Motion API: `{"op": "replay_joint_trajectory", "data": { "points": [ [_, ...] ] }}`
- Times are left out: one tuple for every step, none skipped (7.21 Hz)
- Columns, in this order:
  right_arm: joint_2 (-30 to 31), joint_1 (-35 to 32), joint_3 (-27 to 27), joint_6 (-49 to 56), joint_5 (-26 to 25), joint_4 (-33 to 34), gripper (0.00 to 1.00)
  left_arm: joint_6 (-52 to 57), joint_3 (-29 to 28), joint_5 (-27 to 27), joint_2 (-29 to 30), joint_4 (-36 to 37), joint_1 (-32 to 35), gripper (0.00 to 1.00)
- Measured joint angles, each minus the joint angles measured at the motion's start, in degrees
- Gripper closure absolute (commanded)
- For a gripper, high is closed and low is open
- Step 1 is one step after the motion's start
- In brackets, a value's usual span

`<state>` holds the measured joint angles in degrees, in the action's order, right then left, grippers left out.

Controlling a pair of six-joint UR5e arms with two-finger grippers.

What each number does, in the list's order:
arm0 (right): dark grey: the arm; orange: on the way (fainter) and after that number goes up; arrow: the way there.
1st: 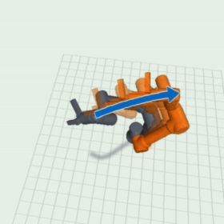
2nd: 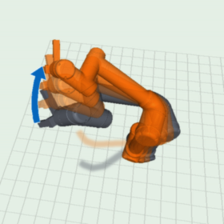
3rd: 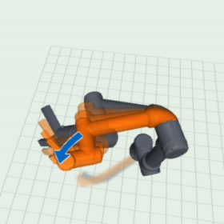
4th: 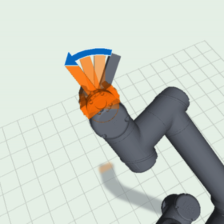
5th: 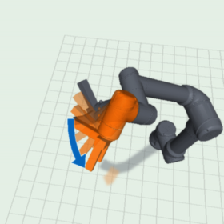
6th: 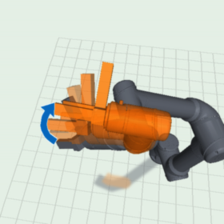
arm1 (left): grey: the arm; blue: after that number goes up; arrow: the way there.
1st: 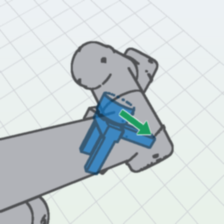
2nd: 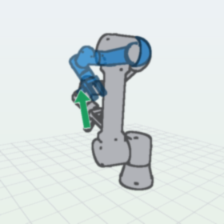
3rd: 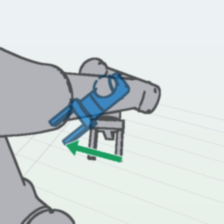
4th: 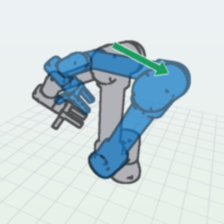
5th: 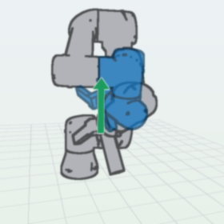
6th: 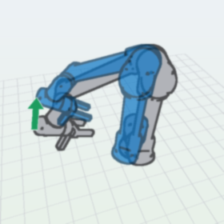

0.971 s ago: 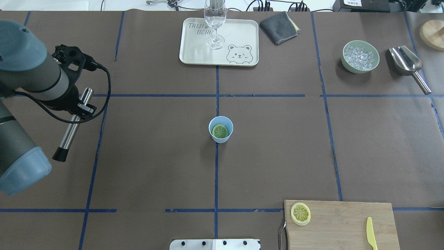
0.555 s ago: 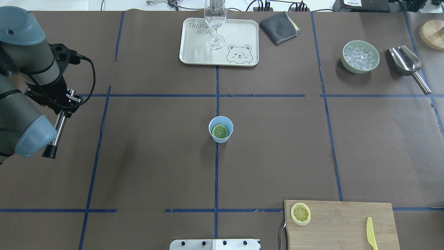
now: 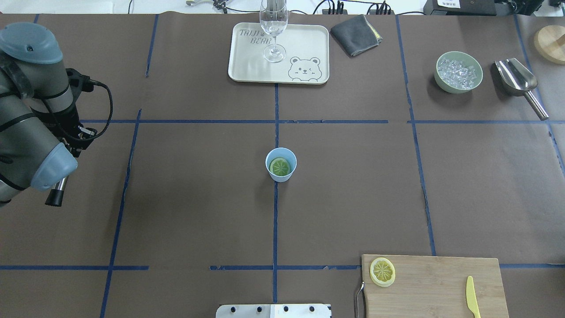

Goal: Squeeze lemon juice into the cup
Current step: 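Open the left gripper to release the muddler and raise away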

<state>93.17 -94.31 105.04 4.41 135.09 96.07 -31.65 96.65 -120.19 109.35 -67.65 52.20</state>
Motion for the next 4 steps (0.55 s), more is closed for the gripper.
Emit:
{"op": "replay_joint_trajectory", "data": {
  "points": [
    [-0.1,0.0,0.1,0.0,0.0,0.0,0.00,-0.2,-1.8,-0.7,-0.1,-1.6,0.0,1.00],
    [-0.2,0.0,0.3,0.0,0.0,0.0,0.00,-0.3,-4.1,-1.4,-0.1,-4.3,-0.1,1.00],
    [-0.3,0.0,0.4,0.0,-0.1,0.0,0.00,-0.3,-6.0,-1.7,-0.2,-6.7,-0.2,1.00],
    [-0.3,0.0,0.6,0.0,-0.1,0.0,0.00,-0.3,-7.0,-1.8,-0.2,-7.9,-0.2,1.00]
  ]
}}
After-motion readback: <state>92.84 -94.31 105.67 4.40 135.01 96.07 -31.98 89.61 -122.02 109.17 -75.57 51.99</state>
